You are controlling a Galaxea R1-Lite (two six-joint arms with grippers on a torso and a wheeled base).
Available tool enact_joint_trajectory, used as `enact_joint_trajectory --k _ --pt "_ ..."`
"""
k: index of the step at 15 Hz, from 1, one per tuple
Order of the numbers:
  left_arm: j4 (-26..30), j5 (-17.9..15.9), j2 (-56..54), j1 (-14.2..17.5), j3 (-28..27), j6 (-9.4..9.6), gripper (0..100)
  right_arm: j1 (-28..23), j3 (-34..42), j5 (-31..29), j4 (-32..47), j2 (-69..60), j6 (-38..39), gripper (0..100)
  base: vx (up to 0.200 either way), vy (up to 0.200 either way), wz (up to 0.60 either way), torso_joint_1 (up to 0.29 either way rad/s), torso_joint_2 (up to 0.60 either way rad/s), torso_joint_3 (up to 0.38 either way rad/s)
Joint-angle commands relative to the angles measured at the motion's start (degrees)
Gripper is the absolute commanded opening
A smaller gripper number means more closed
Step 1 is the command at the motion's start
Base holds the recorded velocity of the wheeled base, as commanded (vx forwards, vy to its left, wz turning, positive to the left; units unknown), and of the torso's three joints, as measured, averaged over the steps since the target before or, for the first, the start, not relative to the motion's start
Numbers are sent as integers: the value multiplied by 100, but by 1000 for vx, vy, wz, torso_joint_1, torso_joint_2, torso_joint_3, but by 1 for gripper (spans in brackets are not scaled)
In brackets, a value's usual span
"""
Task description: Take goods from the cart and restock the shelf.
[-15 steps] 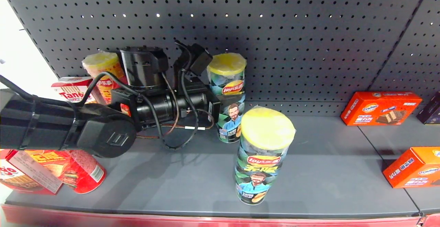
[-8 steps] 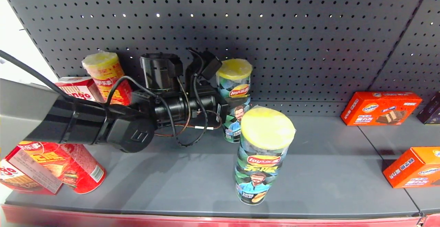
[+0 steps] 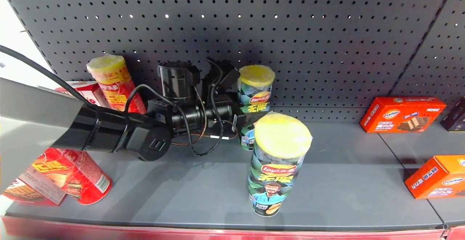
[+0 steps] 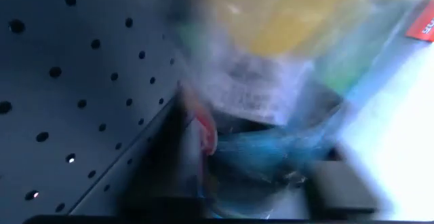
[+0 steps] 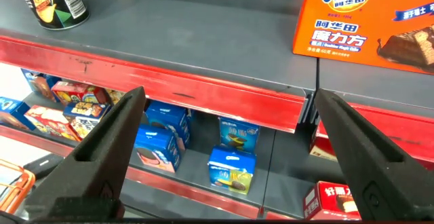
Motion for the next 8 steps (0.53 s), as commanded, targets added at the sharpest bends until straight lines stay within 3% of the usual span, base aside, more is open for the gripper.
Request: enact_joint_trajectory --k 1,4,6,8 --pt "-1 56 -11 -28 60 6 100 2 0 -1 -1 7 -2 100 0 0 0 0 0 0" --pt "-45 373 -398 -28 447 6 100 2 0 -1 -1 7 -2 100 0 0 0 0 0 0" --pt "-299 513 -706 -28 992 -3 100 2 0 -1 -1 7 -2 100 0 0 0 0 0 0" --pt "-651 847 -1180 -19 1924 -3 100 2 0 -1 -1 7 -2 100 0 0 0 0 0 0"
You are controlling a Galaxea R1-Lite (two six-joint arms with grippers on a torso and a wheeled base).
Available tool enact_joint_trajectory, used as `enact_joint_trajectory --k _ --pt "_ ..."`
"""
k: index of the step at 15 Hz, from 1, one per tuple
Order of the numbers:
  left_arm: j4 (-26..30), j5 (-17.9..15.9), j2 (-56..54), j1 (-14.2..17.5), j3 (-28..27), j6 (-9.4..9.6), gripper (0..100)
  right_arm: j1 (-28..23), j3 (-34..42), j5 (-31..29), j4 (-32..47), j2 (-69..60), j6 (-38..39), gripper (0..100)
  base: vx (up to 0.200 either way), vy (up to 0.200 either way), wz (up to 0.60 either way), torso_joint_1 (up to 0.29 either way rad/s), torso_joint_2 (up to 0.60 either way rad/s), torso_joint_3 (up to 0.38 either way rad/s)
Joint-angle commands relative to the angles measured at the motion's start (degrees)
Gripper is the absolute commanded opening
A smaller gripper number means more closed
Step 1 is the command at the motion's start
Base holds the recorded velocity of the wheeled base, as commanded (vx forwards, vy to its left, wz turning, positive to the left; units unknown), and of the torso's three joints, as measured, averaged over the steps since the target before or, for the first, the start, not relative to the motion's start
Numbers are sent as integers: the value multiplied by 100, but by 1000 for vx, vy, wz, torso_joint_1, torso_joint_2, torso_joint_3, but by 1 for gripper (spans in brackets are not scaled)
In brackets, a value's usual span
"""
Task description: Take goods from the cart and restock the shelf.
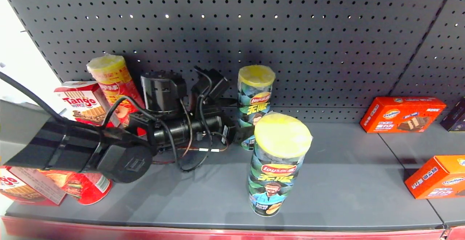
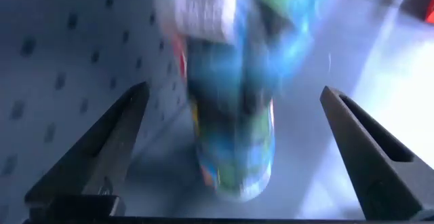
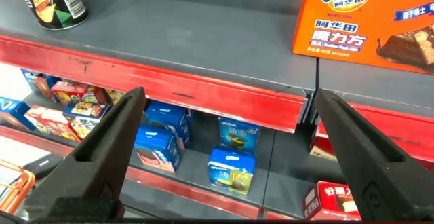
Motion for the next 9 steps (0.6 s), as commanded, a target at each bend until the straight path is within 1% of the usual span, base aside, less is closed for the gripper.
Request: enact_joint_trajectory --k 1,2,4,5,6,7,9 --pt "-300 247 -720 16 968 -3 100 5 0 -1 -1 7 -2 100 0 0 0 0 0 0" --pt "-423 353 -870 34 1214 -3 100 5 0 -1 -1 7 -2 100 0 0 0 0 0 0" --pt "-431 362 -878 42 1223 -3 100 5 0 -1 -1 7 -2 100 0 0 0 0 0 0" --pt "-528 1161 -1098 69 1548 -38 100 5 0 -1 -1 7 -2 100 0 0 0 0 0 0" --pt "-528 1337 -1151 69 1627 -56 100 5 0 -1 -1 7 -2 100 0 0 0 0 0 0" --pt "-537 1355 -1169 78 1671 -65 100 5 0 -1 -1 7 -2 100 0 0 0 0 0 0" --pt "-651 1372 -1169 201 1741 -56 100 5 0 -1 -1 7 -2 100 0 0 0 0 0 0"
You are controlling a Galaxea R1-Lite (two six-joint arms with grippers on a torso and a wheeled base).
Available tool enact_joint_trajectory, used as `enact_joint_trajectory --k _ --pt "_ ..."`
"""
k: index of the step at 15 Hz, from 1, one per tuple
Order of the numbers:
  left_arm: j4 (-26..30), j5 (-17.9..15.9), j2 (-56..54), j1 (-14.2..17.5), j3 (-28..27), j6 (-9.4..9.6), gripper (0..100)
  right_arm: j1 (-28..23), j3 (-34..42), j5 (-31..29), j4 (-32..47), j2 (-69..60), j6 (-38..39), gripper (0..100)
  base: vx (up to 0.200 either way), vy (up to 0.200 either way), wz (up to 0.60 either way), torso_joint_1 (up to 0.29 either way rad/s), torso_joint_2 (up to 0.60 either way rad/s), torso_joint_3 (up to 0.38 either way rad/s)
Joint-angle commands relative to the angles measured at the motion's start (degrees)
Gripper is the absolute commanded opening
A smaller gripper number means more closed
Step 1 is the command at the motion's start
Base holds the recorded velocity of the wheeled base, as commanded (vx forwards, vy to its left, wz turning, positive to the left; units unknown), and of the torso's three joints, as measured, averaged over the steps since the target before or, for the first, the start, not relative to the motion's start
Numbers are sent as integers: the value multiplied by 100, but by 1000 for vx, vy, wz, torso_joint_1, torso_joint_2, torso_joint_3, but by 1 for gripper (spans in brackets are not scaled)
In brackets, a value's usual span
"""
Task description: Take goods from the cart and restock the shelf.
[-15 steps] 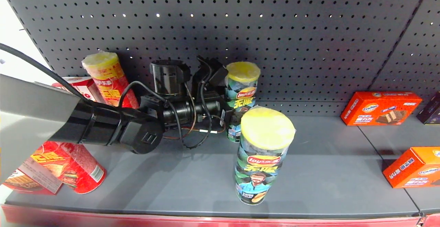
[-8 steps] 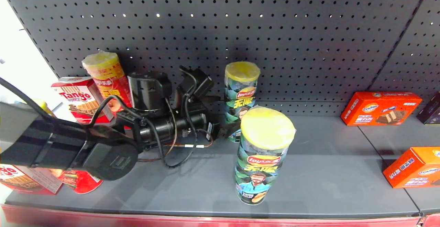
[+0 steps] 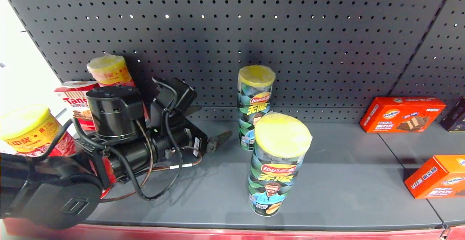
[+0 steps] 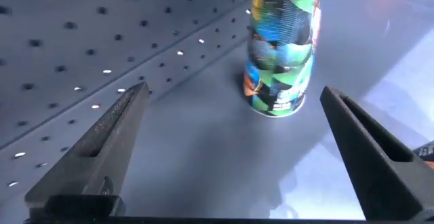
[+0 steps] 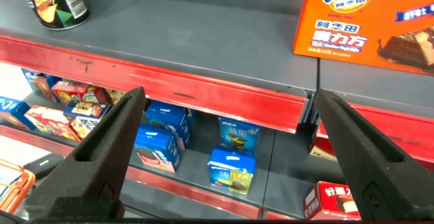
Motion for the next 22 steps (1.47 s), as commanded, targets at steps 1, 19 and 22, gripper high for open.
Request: enact_joint_trajectory --k 1,19,22 --pt "-9 3 -97 69 39 16 100 0 0 -1 -1 7 -2 100 0 0 0 0 0 0" --pt "-255 -14 896 -133 -708 51 100 0 0 -1 -1 7 -2 100 0 0 0 0 0 0" --pt "-316 -14 940 -107 -708 43 100 0 0 -1 -1 7 -2 100 0 0 0 0 0 0"
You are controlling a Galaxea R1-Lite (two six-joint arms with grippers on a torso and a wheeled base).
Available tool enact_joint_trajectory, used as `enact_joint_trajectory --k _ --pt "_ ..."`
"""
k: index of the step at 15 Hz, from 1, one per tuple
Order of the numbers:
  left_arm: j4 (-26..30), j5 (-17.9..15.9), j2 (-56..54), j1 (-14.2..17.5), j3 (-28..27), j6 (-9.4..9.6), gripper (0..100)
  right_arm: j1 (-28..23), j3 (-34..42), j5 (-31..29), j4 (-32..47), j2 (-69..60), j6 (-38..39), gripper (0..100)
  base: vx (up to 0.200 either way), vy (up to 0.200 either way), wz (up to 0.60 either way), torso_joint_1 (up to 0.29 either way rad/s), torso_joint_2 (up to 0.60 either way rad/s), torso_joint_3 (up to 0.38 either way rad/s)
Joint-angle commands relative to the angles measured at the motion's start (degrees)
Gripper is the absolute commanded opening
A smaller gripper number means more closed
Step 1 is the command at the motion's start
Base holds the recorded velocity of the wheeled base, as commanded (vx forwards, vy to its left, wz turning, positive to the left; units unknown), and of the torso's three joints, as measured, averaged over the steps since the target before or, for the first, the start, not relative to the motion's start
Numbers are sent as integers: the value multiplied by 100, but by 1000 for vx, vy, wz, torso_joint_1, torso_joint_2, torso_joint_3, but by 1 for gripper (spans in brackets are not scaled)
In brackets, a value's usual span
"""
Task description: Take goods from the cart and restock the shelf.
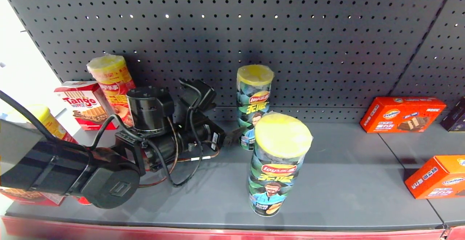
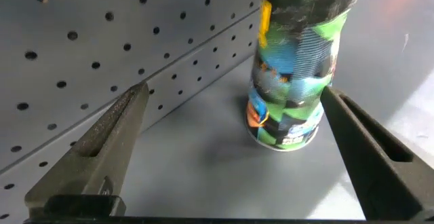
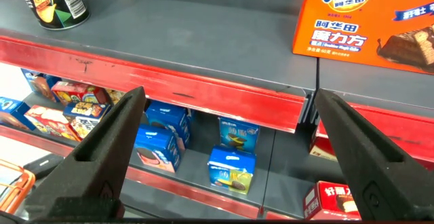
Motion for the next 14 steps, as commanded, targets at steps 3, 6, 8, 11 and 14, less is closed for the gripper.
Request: enact_joint_trajectory --k 3,6,8,11,14 --pt "-42 9 54 27 -11 -3 100 5 0 -1 -1 7 -4 100 0 0 0 0 0 0" --pt "-51 9 54 36 -2 -3 100 5 0 -1 -1 7 -4 100 0 0 0 0 0 0" --pt "-139 9 45 36 24 -3 100 5 0 -1 -1 7 -4 100 0 0 0 0 0 0" --pt "-385 18 -122 1 252 6 100 5 0 -1 -1 7 -4 100 0 0 0 0 0 0" --pt "-622 27 -210 44 472 6 100 5 0 -1 -1 7 -4 100 0 0 0 0 0 0"
